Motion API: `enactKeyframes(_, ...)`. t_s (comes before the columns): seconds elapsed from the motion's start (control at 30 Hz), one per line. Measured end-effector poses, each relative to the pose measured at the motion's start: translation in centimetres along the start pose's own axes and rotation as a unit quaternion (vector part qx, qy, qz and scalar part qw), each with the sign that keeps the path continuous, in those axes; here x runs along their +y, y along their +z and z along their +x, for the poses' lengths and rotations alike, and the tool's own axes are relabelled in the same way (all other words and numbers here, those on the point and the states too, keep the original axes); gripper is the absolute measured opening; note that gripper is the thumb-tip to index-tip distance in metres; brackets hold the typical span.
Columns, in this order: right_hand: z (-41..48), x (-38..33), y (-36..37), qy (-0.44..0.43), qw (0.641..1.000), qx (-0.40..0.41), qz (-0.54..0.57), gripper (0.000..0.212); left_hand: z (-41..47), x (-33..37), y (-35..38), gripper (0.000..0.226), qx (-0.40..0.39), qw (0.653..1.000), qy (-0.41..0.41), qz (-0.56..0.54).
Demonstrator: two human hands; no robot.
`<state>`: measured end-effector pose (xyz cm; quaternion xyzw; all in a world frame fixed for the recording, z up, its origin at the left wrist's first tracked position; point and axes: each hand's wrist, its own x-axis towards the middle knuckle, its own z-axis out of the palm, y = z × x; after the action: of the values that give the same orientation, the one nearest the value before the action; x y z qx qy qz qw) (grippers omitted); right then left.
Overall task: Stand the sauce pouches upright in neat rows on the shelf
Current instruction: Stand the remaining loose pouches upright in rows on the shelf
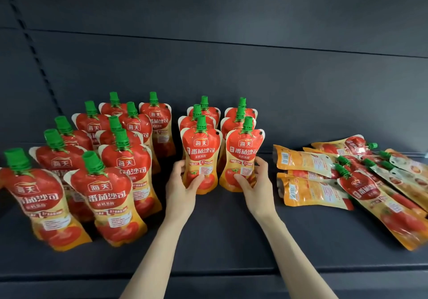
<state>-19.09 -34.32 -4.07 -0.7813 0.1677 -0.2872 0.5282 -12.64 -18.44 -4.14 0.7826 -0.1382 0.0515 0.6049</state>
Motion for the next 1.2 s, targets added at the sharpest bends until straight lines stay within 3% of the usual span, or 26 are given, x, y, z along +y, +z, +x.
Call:
enactKeyframes(0.4, 0.0, -0.1, -0.4, 0.012, 1.0, -0.016, -0.017, 0.053, -0.3, -0.5, 0.6, 0.051, -0.011, 0.999, 0.001, 0.033)
enactKeyframes(0.63, -1.1, -0.2, -1.9, 0.026, 0.997, 0.007, -0.078, 0.061, -2.7, 0.9, 0.9, 0.066, 0.043, 0.992, -0.008, 0.121)
enactKeyframes(0.8, -2.6, -0.9, -5.6, 0.0, 0.994, 0.054, -0.1, 0.033, -6.0, 2.5, 2.3, 0.049, 0.084, 0.988, 0.069, 0.107)
enactKeyframes(0.93, -1.8, -0.5, -9.8, -0.002, 0.992, 0.071, -0.105, 0.009, -6.7, 4.0, 6.1, 0.03, 0.017, 0.99, 0.126, 0.067)
enactKeyframes(1.07, 0.2, 0.7, -15.1, -0.013, 0.984, 0.107, -0.141, 0.015, -6.7, 6.6, 11.5, 0.02, -0.072, 0.984, 0.157, 0.049)
enactKeyframes(1.2, 2.5, 2.8, -20.9, -0.003, 0.982, 0.092, -0.165, 0.013, -5.5, 9.0, 18.2, 0.021, -0.09, 0.975, 0.186, 0.086)
